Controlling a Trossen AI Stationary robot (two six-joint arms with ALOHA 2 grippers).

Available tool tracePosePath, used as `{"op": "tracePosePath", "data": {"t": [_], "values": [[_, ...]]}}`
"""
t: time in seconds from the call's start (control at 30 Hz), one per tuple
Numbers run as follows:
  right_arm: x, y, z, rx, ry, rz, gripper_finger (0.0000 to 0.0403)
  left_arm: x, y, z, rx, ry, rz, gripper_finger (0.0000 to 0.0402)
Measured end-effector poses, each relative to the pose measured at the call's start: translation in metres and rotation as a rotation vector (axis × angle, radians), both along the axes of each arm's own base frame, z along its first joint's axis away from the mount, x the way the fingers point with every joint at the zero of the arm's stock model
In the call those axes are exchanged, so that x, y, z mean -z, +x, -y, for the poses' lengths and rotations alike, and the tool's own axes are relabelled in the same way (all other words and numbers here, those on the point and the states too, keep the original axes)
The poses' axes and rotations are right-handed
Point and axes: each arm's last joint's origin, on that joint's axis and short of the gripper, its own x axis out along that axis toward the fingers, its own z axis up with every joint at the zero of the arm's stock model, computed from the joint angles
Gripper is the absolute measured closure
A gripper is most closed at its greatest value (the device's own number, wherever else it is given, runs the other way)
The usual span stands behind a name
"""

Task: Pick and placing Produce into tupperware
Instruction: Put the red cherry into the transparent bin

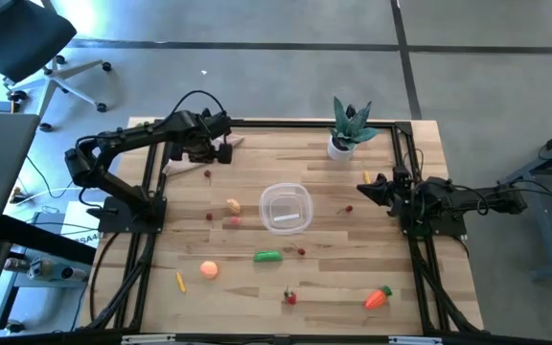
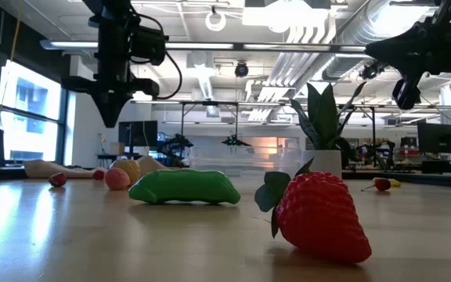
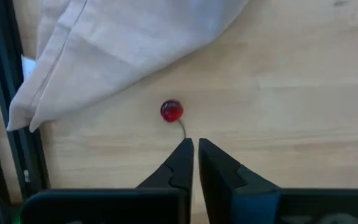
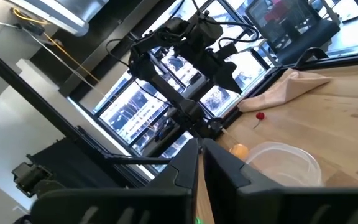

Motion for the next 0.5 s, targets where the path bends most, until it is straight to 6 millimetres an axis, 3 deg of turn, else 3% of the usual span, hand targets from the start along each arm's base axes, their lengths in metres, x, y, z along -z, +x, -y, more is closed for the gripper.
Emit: {"op": "tracePosePath", "data": {"t": [0.27, 0.5], "values": [[0.0006, 0.0001, 0.0000, 0.000, -0.001, -0.006, 0.0366, -0.0001, 0.0001, 0.0000, -0.074, 0.001, 0.014, 0.0271], [0.0007, 0.0001, -0.0002, -0.006, -0.002, -0.008, 0.0366, 0.0082, -0.0029, 0.0018, -0.183, 0.008, -0.004, 0.0215]]}}
